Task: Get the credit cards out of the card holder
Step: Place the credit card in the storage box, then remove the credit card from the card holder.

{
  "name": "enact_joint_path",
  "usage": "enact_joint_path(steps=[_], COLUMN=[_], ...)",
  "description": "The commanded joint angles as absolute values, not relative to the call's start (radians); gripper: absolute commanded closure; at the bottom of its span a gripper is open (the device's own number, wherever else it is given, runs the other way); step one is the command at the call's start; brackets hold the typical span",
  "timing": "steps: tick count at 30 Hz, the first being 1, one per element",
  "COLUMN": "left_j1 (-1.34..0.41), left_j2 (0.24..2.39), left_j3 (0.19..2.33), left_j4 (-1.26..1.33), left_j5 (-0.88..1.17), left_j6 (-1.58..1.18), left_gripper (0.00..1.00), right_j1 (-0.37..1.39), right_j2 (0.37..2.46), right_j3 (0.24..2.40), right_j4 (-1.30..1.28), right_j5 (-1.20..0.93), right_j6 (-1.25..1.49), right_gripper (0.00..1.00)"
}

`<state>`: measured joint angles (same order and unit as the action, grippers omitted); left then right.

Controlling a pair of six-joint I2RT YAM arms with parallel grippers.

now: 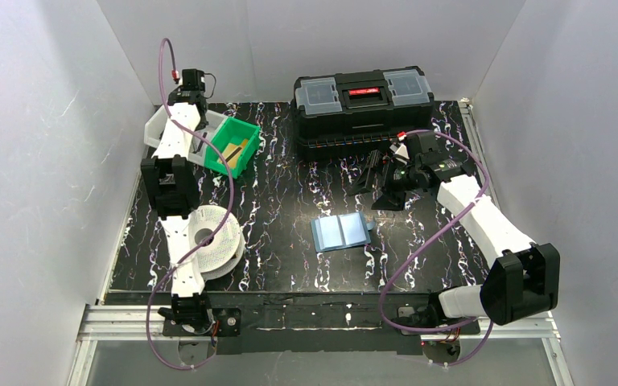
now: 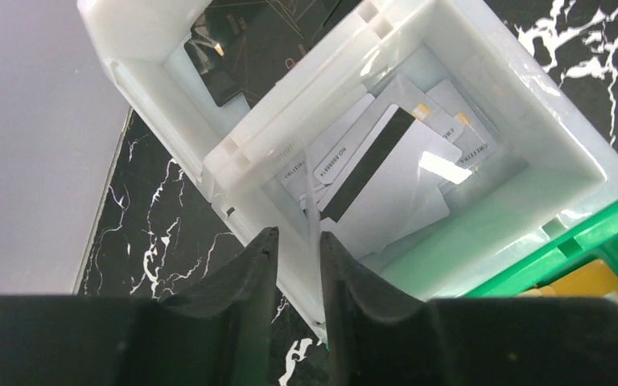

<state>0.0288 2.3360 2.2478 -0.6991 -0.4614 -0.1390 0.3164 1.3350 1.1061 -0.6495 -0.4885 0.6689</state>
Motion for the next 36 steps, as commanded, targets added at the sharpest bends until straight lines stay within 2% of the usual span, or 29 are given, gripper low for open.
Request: enact_joint_path(steps=[1, 5, 9, 13, 17, 24, 31, 36], left_j1=[0.038, 0.037, 0.037, 0.032, 0.022, 0.015, -0.117, -0.242], left_j2=[2.322, 2.297, 2.247, 2.160, 2.024, 1.717, 1.498, 1.429], left_j3=[2.301, 2.312, 2.319, 2.273, 2.133, 1.740, 1.428, 1.284], left_j4=[-0.706, -0.710, -0.736, -0.759, -0.764, -0.731, -0.702, -0.694], left_j5=[-0.468, -0.436, -0.375, -0.293, -0.209, 0.019, 0.167, 0.214], left_j6=[-0.122, -0.125, -0.159, -0.215, -0.285, -0.420, -0.493, -0.537], left_gripper=[0.64, 0.48, 0.42, 0.41, 0.40, 0.40, 0.40, 0.40], right_j1=[0.320, 0.321, 0.337, 0.360, 0.410, 0.524, 0.645, 0.698], right_j2=[1.345, 1.351, 1.359, 1.380, 1.401, 1.467, 1.587, 1.680], right_j3=[1.153, 1.154, 1.156, 1.167, 1.182, 1.194, 1.219, 1.264], right_j4=[-0.647, -0.648, -0.655, -0.679, -0.702, -0.710, -0.716, -0.736], right_j5=[-0.485, -0.491, -0.470, -0.428, -0.355, -0.232, -0.120, -0.050], right_j6=[0.650, 0.645, 0.627, 0.597, 0.575, 0.571, 0.568, 0.567], right_gripper=[0.02, 0.02, 0.02, 0.02, 0.02, 0.02, 0.18, 0.24])
